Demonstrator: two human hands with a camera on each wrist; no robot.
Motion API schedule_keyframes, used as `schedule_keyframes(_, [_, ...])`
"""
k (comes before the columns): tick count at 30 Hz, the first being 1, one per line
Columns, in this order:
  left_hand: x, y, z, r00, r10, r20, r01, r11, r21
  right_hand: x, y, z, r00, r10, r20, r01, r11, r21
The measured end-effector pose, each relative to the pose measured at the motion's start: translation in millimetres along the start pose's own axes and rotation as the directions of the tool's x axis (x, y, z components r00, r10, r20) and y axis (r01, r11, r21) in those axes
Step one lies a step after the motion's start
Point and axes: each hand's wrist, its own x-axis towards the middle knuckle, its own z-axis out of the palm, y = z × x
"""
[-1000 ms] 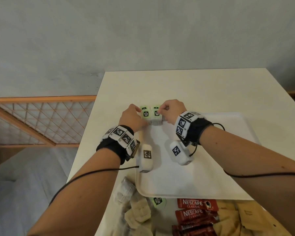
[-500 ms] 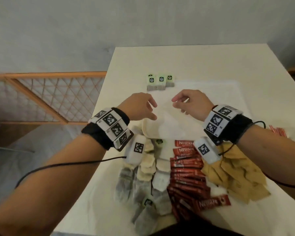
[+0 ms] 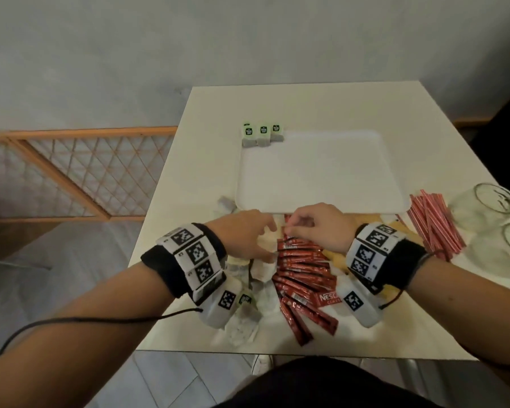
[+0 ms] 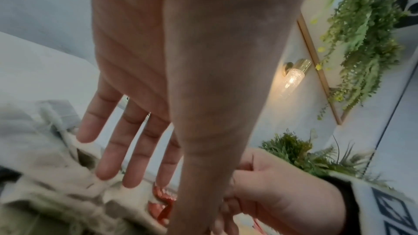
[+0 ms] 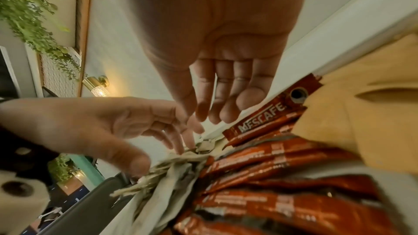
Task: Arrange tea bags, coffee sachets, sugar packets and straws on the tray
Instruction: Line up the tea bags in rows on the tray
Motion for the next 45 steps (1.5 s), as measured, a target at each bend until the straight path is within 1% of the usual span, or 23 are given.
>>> schedule_keyframes(2, [-2,-2,-3,1.000,-0.003,-0.006,0.003,1.000,0.005,-7,-2,2,0.999,0.028,0.022,-0.028,1.000,-0.013])
schedule_keyframes(5, [-6,-2,-3,1.000,-0.015,0.008,0.014,0.991,0.134,-9,-7,6,0.988,0.098,0.120,-0.097,0.995,-0.010])
schedule_keyframes(6, [-6,-2,-1,1.000,-0.022,0.009,0.021,0.989,0.147,-9,-10,9,0.979,0.131,0.157,-0.128,0.991,-0.028])
schedule_keyframes(8, [-4,-1,5,1.000,-0.029,-0.013,0.030,0.991,0.129,-9,-17,16,0.955,0.190,0.228,-0.176,0.981,-0.080])
schedule_keyframes(10, [0,0,9,0.999,-0.029,-0.046,0.033,0.996,0.086,-7,-23,24,0.936,0.232,0.266,-0.210,0.972,-0.110])
schedule_keyframes(14, [4,-3,4,0.999,-0.050,-0.011,0.049,0.998,-0.033,1,-27,36,0.928,0.287,0.237,-0.272,0.958,-0.096])
schedule_keyframes(16, [0,-9,-8,0.999,-0.031,-0.040,0.029,0.998,-0.061,3,-28,36,0.924,0.299,0.241,-0.297,0.954,-0.042])
schedule_keyframes(18, [-3,-18,-19,0.998,-0.005,-0.056,0.004,1.000,-0.016,3,-28,31,0.928,0.292,0.232,-0.304,0.953,0.016])
schedule_keyframes(20, [-4,-26,-21,1.000,0.013,0.005,-0.014,0.998,0.059,1,-28,22,0.946,0.266,0.187,-0.279,0.959,0.047])
schedule_keyframes(22, [0,-30,-15,0.996,0.045,0.081,-0.054,0.991,0.123,0,-28,13,0.962,0.239,0.130,-0.242,0.970,0.005])
schedule_keyframes(23, [4,-32,-11,0.993,0.065,0.096,-0.080,0.985,0.156,-1,-26,8,0.968,0.229,0.104,-0.228,0.973,-0.016])
schedule_keyframes(26, [14,-31,-9,0.990,0.104,0.098,-0.125,0.964,0.235,0,-19,-2,0.976,0.199,0.085,-0.200,0.980,0.002])
schedule_keyframes(28, [18,-29,-12,0.989,0.091,0.114,-0.116,0.965,0.235,1,-15,-8,0.981,0.168,0.097,-0.169,0.986,-0.003])
schedule_keyframes(30, [22,-29,-13,0.989,0.076,0.126,-0.101,0.973,0.209,1,-11,-13,0.988,0.136,0.076,-0.135,0.991,-0.021])
schedule_keyframes(32, [27,-29,-12,0.990,0.057,0.127,-0.078,0.983,0.164,2,-6,-18,0.991,0.122,0.057,-0.123,0.992,0.008])
schedule_keyframes(33, [29,-30,-11,0.991,0.051,0.128,-0.071,0.984,0.164,3,-3,-19,0.992,0.114,0.047,-0.116,0.993,0.027])
schedule_keyframes(35, [34,-29,-10,0.991,0.047,0.126,-0.073,0.974,0.215,3,2,-24,0.995,0.095,0.029,-0.097,0.994,0.051])
schedule_keyframes(37, [38,-30,-11,0.995,0.048,0.084,-0.065,0.974,0.216,3,6,-29,0.997,0.074,0.022,-0.076,0.994,0.079])
schedule_keyframes(38, [39,-31,-12,0.998,0.053,0.040,-0.060,0.981,0.187,2,8,-33,0.998,0.061,0.020,-0.062,0.994,0.089])
schedule_keyframes(40, [41,-34,-17,0.996,0.053,-0.071,-0.048,0.996,0.072,0,9,-41,1.000,0.026,0.015,-0.027,0.996,0.086])
schedule_keyframes(42, [40,-34,-24,0.981,0.045,-0.186,-0.061,0.995,-0.079,-2,7,-50,1.000,-0.019,0.024,0.017,0.998,0.061])
schedule_keyframes(45, [41,-27,-30,0.960,-0.020,-0.281,-0.050,0.970,-0.239,-6,-7,-64,0.987,-0.115,0.108,0.112,0.993,0.039])
